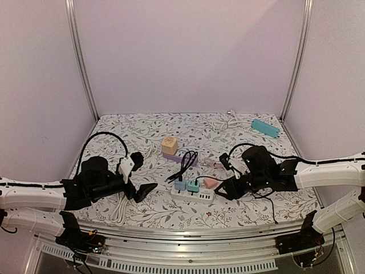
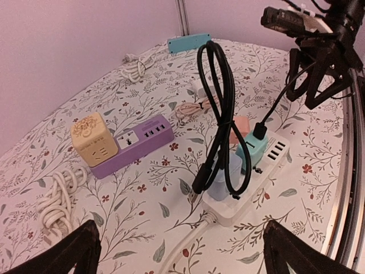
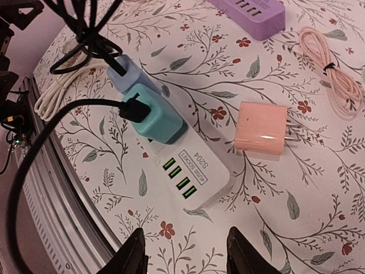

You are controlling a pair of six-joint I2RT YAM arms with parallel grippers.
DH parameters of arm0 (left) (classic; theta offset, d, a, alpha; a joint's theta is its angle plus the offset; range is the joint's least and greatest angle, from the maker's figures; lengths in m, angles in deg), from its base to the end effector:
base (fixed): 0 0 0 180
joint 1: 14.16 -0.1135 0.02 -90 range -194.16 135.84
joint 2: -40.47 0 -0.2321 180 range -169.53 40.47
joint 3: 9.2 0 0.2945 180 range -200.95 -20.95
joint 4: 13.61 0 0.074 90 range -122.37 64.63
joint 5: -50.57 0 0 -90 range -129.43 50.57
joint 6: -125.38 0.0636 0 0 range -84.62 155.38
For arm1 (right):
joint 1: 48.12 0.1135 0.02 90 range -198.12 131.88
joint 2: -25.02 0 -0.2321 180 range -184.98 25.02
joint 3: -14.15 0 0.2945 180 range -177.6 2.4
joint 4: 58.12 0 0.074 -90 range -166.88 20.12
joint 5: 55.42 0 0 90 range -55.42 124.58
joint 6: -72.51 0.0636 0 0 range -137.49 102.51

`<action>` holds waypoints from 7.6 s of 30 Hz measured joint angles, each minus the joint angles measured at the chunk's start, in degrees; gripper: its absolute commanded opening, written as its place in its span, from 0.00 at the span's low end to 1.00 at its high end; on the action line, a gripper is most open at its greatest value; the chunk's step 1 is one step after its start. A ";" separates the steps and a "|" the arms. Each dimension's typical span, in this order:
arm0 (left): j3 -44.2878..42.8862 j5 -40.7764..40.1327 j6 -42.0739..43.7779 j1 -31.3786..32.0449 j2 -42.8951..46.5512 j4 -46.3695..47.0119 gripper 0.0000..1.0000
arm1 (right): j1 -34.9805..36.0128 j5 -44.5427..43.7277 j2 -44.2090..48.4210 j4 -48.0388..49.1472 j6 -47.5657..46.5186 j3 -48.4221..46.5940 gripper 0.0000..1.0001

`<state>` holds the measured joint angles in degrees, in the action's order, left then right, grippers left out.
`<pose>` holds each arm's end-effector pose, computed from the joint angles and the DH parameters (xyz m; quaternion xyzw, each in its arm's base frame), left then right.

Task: Insert the plug

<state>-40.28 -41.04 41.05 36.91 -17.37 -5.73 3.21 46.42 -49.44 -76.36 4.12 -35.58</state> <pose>0.1834 -0.2242 0.1329 0.3793 0.7196 -0.2139 0.5409 0.1929 0.2619 0.1210 -0.2737 0.8710 0.3119 0.2629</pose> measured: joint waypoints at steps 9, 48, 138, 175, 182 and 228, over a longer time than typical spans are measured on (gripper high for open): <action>4.50 1.29 -4.09 -4.02 4.76 0.70 0.98 | 0.04 -3.98 -13.97 -2.62 5.64 -5.35 0.20; 7.13 7.63 -4.35 -6.75 5.77 5.27 0.96 | -1.07 18.60 -3.13 -17.46 -11.78 -26.08 0.91; 8.04 10.25 -2.73 -8.50 6.47 6.71 0.96 | 6.73 -8.83 -33.27 -11.63 -41.90 -30.18 0.09; 8.52 11.74 -2.25 -9.27 7.61 6.80 0.96 | 7.17 -9.25 -34.27 -35.45 -38.32 -48.92 0.52; 8.74 12.00 -2.25 -9.35 7.61 6.80 0.96 | 8.00 -10.67 -36.68 -40.26 -38.80 -50.88 0.51; 8.90 12.74 -1.81 -10.12 8.37 7.17 0.96 | 10.69 -12.02 -51.43 -33.05 -42.38 -65.13 0.54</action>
<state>-31.39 -28.30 39.24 26.79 -9.00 1.44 13.90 34.40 -100.87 -109.41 -38.26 -100.71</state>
